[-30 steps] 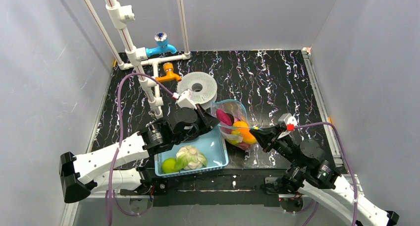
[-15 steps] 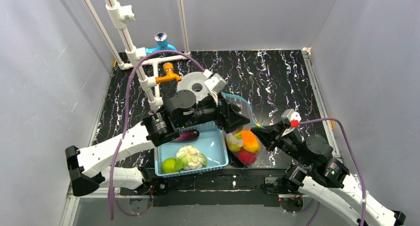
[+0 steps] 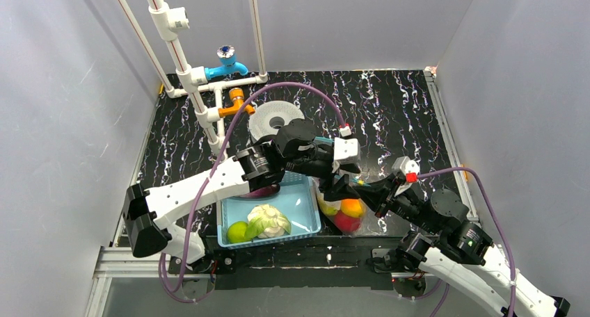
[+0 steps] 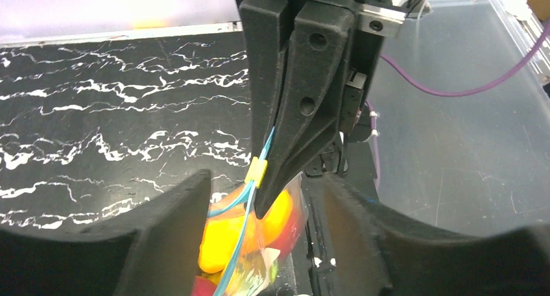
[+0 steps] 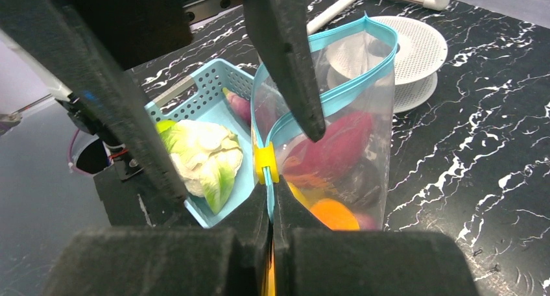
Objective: Place the food in the zip-top bag and seal the zipper
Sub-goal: Zip the zipper food storage bag at the center of the board.
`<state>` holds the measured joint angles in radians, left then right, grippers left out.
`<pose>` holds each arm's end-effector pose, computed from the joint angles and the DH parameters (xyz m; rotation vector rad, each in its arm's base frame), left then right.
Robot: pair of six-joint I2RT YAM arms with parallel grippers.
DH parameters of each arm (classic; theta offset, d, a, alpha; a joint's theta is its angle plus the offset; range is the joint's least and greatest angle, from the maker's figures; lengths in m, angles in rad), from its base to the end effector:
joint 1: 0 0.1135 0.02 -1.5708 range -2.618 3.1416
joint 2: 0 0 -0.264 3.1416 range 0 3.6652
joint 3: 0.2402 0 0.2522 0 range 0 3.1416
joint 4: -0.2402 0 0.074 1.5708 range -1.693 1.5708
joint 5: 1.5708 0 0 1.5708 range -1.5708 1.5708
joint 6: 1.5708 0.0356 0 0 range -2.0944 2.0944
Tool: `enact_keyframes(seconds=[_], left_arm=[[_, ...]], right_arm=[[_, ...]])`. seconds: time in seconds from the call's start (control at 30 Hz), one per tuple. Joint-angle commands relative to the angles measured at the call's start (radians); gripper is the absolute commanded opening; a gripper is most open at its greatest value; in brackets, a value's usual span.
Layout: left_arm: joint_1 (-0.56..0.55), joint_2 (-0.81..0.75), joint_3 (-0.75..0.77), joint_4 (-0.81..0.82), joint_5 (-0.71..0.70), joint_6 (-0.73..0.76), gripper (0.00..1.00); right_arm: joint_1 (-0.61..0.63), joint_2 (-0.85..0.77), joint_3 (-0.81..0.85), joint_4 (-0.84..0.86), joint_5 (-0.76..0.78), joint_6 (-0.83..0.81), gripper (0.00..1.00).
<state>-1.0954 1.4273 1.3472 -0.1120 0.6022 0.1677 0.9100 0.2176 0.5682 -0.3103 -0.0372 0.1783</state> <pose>0.1343 -0.3050 0.3953 1.4582 1.2002 -1.1829 0.0488 0.0649 0.3154 -0.6009 1.4820 0.8872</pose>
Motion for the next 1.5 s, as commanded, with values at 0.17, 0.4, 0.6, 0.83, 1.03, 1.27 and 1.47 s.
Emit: enact_keyframes(seconds=[0.17,0.4,0.6,0.83,1.03,1.27,1.47], left_arm=[[0.0,0.009,0.05,-0.033,0.103,0.112,0.41],[0.001,0.037,0.07,-0.035,0.1,0.097,0.24],[0.001,0.039,0.075,-0.075,0.088,0.12,0.01],[0.004,-0.03,0.003,-0.04,-0.062,0.126,0.0],[0.029,-0.089,-0.047,-0.034,-0.151,0.14,0.0],[0.081,-0.165,-0.119,-0.02,-0.175,0.141,0.0],[0.117,-0.218,-0.17,-0.037,-0.185,0.138,0.0]], right_arm=[[0.003,0.006,0.06,0.045,-0.054,-0.023,0.01],[0.003,0.006,0.06,0.042,-0.05,-0.023,0.01],[0.003,0.01,0.065,0.04,-0.039,-0.023,0.01],[0.004,-0.045,0.057,0.062,0.116,0.004,0.01],[0.003,-0.102,0.111,0.03,0.35,0.03,0.01],[0.003,-0.163,0.179,-0.031,0.539,-0.018,0.01],[0.003,-0.197,0.218,-0.076,0.655,-0.056,0.01]])
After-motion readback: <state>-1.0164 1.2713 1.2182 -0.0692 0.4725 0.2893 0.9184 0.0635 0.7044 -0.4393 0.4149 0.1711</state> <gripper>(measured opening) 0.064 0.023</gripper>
